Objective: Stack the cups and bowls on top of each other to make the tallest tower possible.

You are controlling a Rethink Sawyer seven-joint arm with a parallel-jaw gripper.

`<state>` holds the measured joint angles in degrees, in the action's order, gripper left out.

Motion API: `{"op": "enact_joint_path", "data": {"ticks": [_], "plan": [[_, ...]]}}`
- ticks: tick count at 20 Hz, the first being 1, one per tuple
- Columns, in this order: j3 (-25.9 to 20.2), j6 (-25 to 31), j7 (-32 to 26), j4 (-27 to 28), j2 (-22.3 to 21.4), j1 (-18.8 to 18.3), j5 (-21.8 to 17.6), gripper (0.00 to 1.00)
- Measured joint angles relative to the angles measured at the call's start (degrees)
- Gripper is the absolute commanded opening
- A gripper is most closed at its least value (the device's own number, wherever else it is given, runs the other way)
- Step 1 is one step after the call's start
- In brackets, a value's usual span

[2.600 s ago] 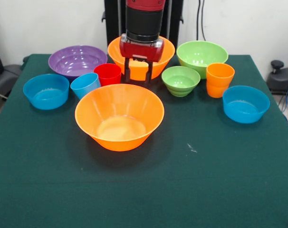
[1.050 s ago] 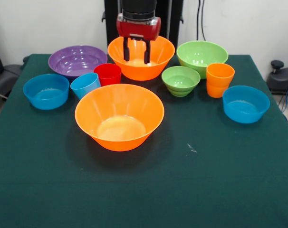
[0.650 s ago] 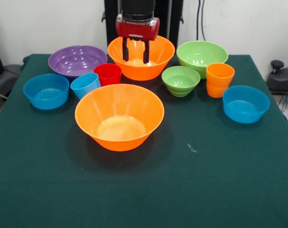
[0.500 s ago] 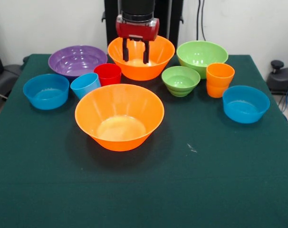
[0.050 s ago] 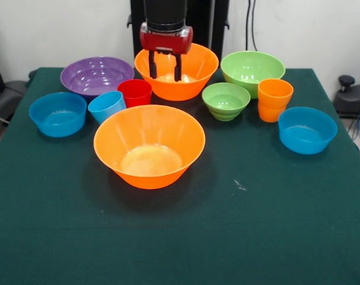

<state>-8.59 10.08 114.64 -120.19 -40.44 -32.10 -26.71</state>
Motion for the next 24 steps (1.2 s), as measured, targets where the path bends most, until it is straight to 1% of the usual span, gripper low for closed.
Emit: {"op": "enact_joint_path", "data": {"ticks": [6,13,19,24], "plan": [[-0.73,0.0,0.0,0.0,0.08,-1.18,-0.24,1.0],[-1.82,0.0,0.0,0.0,0.1,-3.62,-1.71,1.0],[-2.48,0.0,0.0,0.02,0.13,-4.63,-2.6,1.0],[-2.49,0.0,0.0,0.21,1.37,-4.58,-3.5,1.0]]}}
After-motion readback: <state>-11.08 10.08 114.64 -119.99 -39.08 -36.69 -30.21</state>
